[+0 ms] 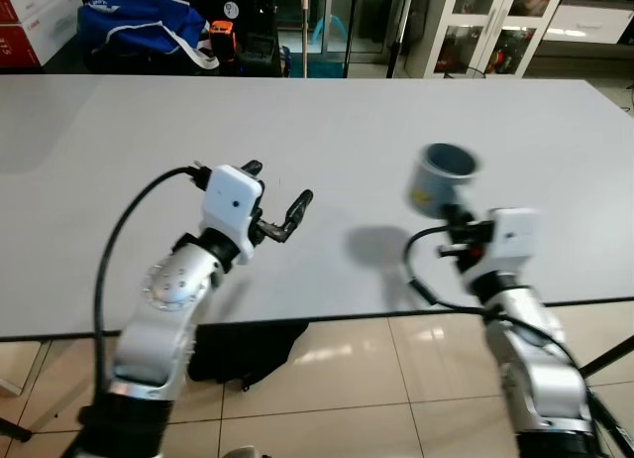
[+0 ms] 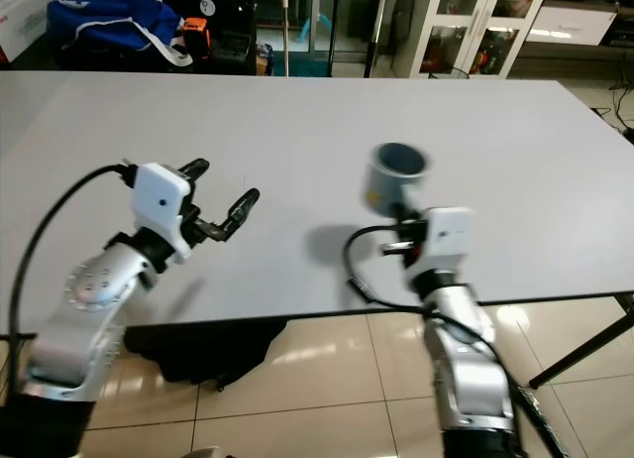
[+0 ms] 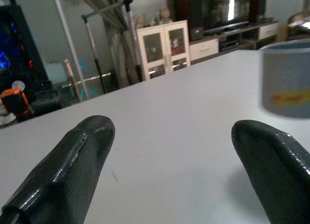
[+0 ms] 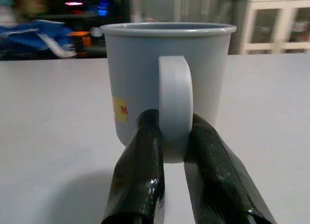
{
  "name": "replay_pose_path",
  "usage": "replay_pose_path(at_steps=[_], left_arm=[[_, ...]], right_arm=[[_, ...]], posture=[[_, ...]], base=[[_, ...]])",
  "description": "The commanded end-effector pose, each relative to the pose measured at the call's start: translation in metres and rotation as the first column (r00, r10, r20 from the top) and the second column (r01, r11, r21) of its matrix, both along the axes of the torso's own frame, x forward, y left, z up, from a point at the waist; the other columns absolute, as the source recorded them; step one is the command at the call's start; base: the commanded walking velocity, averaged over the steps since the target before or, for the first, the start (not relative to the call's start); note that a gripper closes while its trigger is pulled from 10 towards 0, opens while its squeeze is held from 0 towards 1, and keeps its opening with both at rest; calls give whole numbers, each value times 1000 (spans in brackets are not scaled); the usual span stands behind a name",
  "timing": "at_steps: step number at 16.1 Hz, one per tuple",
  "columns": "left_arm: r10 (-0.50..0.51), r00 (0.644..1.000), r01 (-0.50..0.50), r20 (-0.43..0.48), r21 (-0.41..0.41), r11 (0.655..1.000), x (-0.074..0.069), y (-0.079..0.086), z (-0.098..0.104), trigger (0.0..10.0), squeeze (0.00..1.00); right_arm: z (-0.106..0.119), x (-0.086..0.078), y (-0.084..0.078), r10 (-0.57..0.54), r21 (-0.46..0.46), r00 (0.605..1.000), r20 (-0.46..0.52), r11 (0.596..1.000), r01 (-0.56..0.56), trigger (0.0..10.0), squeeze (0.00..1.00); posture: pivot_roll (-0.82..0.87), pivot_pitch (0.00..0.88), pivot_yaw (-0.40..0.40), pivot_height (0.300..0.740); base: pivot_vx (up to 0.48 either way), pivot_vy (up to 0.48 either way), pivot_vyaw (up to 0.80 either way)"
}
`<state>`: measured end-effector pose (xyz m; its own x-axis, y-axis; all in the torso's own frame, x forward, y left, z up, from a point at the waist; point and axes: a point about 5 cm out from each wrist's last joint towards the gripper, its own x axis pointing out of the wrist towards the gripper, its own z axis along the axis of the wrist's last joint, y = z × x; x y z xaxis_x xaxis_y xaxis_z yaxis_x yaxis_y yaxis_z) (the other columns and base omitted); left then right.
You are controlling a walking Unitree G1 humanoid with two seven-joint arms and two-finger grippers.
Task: Setting the table
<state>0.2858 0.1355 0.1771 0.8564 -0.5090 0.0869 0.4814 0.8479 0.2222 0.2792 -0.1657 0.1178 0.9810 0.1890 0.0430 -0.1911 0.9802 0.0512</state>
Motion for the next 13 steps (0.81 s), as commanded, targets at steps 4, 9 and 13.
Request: replay_pose_path(at_steps=[4, 9, 13], left_arm=[[-144, 990, 144, 3, -51, 988, -15, -5, 7, 10000, 0], [-173, 984, 174, -38, 18, 985, -25, -9, -3, 10000, 0], [-72, 997, 74, -30, 71, 995, -14, 4, -5, 10000, 0]], right_arm=[[-13, 12, 19, 124, -13, 992, -6, 992, -124, 10000, 0], [-22, 20, 37, 182, -46, 983, -5, 982, -182, 10000, 0], [-28, 41, 37, 129, -11, 991, -39, 991, -130, 10000, 0]], posture=[[24, 57, -52, 740], [43, 63, -68, 740], [42, 58, -62, 740]], base=[[0, 0, 0], [0, 0, 0], [0, 0, 0]])
